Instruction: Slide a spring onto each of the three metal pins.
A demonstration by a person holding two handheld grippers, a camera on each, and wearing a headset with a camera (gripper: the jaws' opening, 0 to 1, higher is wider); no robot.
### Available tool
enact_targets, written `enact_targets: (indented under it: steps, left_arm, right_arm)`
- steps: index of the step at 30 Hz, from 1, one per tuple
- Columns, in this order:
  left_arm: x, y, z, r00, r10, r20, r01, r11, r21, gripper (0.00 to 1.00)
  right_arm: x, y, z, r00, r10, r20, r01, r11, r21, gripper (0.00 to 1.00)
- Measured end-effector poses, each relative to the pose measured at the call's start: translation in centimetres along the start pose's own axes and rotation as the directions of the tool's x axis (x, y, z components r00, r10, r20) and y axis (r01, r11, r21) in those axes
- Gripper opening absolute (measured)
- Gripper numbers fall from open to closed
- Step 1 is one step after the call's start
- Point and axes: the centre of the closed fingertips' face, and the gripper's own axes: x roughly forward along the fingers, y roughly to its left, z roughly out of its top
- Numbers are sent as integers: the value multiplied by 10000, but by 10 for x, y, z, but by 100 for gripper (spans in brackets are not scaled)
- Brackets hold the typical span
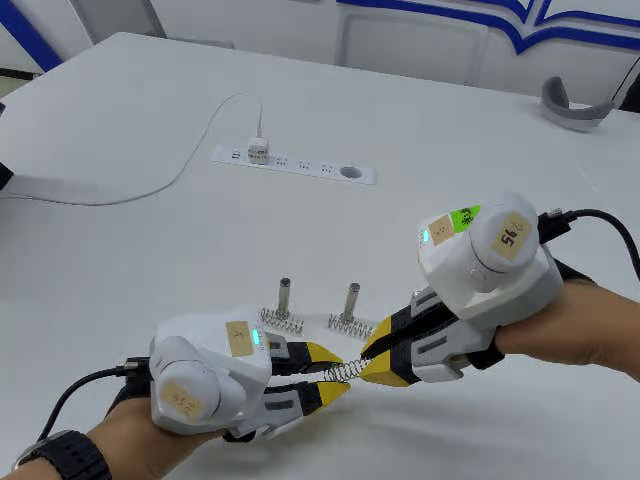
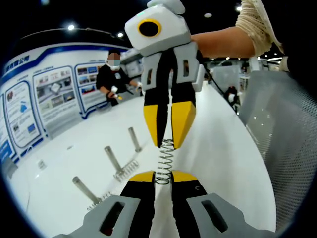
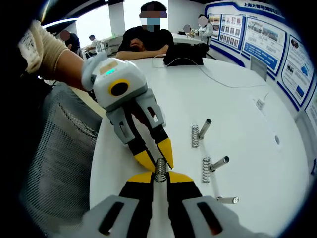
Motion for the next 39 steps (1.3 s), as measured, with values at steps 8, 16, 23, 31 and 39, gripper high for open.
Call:
enact_targets:
  steps: [8,16,23,31,39]
  left_arm:
    - [0,1,0,9999,35,138,-29,9992,-399,11]
    - [-1,1,4,9994,74,338,-50,9975,-702,11]
    - [-2,3,8,9988,131,476,-91,9964,-841,11]
    - [-2,3,9,9986,164,511,-118,9959,-895,11]
    - [-1,4,9,9983,212,537,-161,9955,-934,11]
  right_arm:
    - [0,-1,4,9998,-80,209,81,10000,-31,14]
    - [3,-4,2,9997,-185,162,186,9998,-54,15]
    - [3,-5,3,9996,-179,213,179,9998,25,15]
    - [5,-5,6,9997,-198,171,201,9997,-135,13]
    - [5,-4,13,9996,-213,161,217,9994,-254,12]
